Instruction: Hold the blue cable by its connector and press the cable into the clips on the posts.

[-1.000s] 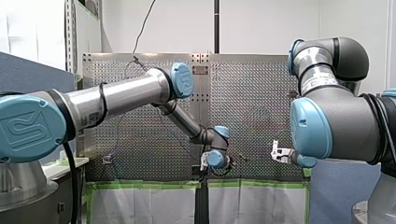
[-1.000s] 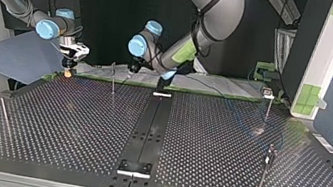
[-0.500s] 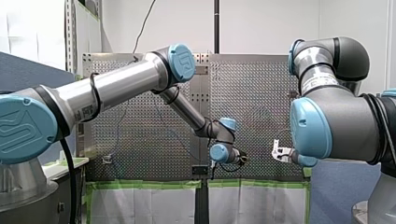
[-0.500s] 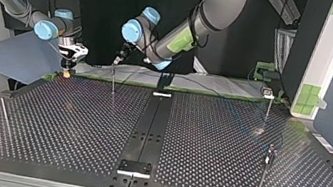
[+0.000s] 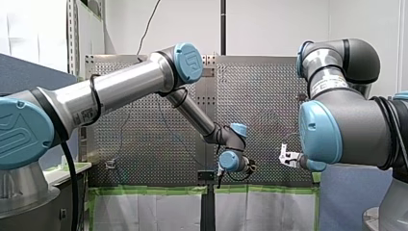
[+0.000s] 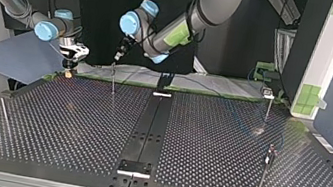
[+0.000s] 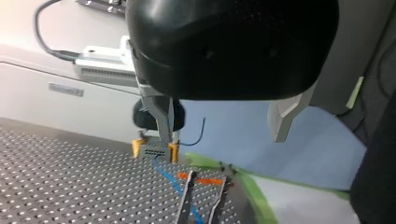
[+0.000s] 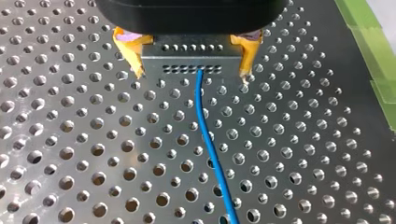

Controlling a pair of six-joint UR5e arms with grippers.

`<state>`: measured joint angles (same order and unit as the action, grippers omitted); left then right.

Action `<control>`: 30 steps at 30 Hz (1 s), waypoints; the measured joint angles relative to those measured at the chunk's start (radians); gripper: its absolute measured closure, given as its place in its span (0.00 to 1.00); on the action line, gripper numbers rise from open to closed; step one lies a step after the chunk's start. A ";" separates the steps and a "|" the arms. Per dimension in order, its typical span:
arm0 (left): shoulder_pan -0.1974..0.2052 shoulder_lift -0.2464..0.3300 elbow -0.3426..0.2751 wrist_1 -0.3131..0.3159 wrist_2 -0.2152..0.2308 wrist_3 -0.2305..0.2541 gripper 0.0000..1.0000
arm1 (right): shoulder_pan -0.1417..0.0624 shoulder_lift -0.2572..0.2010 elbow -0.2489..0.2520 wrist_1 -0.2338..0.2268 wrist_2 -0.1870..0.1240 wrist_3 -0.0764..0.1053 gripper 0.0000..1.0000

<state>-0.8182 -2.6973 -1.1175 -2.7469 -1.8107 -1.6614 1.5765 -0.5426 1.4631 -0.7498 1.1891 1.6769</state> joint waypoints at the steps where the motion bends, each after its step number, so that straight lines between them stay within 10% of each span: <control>1: -0.002 0.000 0.000 0.005 -0.007 -0.001 0.01 | 0.000 0.000 0.000 0.001 -0.001 0.000 1.00; 16: -0.035 0.000 0.007 0.017 -0.135 0.007 0.01 | 0.002 0.003 0.000 0.004 -0.013 0.002 1.00; 30: -0.046 0.000 0.020 0.009 -0.144 0.001 0.01 | -0.009 0.004 -0.002 0.007 -0.026 0.027 1.00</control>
<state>-0.8638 -2.6972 -1.0972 -2.7376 -1.9547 -1.6606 1.5679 -0.5384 1.4616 -0.7433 1.1633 1.7039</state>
